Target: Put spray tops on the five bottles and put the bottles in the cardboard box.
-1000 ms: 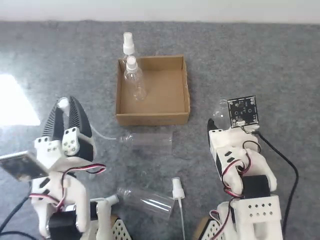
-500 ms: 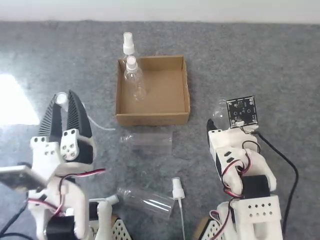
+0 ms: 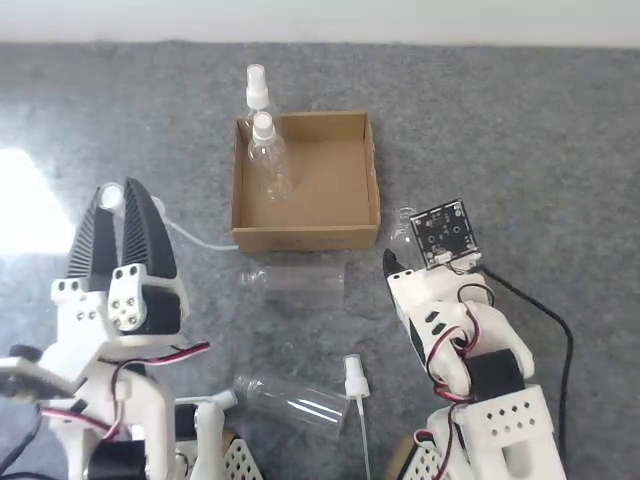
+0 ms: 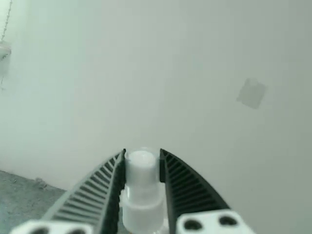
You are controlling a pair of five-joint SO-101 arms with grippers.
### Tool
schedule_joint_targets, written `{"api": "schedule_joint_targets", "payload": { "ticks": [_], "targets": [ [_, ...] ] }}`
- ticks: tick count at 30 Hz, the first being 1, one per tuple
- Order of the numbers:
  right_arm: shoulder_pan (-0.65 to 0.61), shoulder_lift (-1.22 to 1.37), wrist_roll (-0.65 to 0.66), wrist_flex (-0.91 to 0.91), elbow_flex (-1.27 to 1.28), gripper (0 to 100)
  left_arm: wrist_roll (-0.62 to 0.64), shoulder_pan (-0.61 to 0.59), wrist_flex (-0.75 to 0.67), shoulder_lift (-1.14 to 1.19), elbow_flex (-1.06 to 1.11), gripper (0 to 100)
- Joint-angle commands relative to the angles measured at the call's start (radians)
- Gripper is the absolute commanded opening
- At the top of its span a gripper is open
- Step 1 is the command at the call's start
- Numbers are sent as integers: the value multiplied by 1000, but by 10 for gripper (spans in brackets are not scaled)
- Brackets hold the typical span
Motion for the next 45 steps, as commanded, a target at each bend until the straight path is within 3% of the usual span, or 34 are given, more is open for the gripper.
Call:
{"api": "schedule_joint_targets", "payload": {
  "ticks": [1, 10, 15, 30, 40, 45],
  "targets": [
    [-35, -24, 17, -28, -3, 80, 18, 5, -97, -15, -44, 13],
    [-124, -24, 21, -27, 12, 80, 94, 5, -98, -15, -18, 13],
    [-170, -24, 107, -28, 20, 80, 98, 5, -87, -15, 4, 13],
    [-236, -24, 112, -28, 26, 84, 140, 46, -58, -15, 10, 13],
    [-272, -24, 120, -179, 121, 84, 138, 80, -58, -15, 10, 13],
    [-297, -24, 186, -180, 123, 84, 138, 86, -40, -15, 12, 13]
  ]
}}
